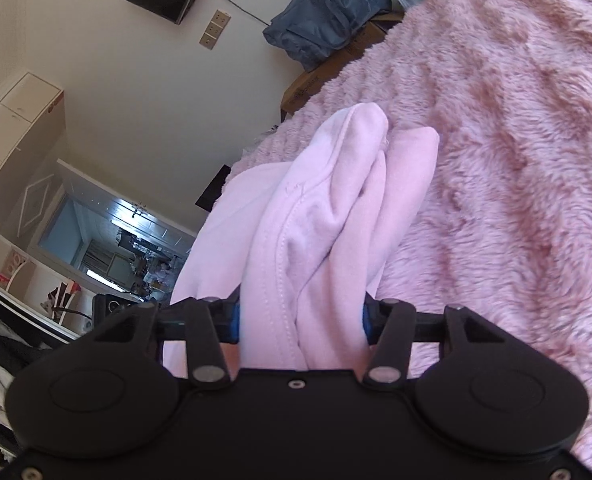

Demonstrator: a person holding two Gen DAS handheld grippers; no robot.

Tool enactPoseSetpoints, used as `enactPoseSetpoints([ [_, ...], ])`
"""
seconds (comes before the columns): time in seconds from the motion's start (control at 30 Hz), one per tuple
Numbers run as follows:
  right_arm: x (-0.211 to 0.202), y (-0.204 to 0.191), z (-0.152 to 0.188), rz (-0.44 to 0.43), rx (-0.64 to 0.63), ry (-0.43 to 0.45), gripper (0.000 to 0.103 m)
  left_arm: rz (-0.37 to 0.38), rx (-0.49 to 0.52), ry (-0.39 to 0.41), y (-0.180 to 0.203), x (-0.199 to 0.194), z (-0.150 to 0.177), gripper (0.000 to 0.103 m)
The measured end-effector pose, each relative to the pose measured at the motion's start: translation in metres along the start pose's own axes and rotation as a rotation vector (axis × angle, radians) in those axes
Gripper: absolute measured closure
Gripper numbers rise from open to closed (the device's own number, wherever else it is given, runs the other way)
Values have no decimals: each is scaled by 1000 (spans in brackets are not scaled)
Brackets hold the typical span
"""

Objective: Fold small clothes

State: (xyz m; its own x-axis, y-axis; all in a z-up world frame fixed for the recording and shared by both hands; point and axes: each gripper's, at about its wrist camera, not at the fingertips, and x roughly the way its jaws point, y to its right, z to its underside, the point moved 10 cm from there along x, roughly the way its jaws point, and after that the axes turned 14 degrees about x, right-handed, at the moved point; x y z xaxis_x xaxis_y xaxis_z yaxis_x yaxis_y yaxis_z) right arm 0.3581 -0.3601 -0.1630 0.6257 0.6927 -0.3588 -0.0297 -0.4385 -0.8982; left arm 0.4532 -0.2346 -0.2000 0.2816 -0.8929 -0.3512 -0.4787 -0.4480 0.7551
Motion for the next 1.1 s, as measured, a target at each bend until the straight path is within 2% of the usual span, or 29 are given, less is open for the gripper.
enactPoseSetpoints([
  [0.23,25,-68,52,-85,-29,-26,52,-65,54,40,24,-104,0,34],
  [0.33,43,-82,78,-90,-51,-37,52,-88,46,58,10,-148,16,34],
  [0.47,73,-80,107,-76,-53,-75,52,-106,4,72,-20,-180,49,34],
  [0.8,118,-28,170,47,-26,-157,54,-136,-108,33,-109,-196,128,34],
  [0.97,119,-11,171,46,-2,-154,54,-111,-121,39,-131,-196,141,33],
  [1.1,116,-12,172,39,-1,-161,44,-116,-106,28,-128,-202,142,31],
])
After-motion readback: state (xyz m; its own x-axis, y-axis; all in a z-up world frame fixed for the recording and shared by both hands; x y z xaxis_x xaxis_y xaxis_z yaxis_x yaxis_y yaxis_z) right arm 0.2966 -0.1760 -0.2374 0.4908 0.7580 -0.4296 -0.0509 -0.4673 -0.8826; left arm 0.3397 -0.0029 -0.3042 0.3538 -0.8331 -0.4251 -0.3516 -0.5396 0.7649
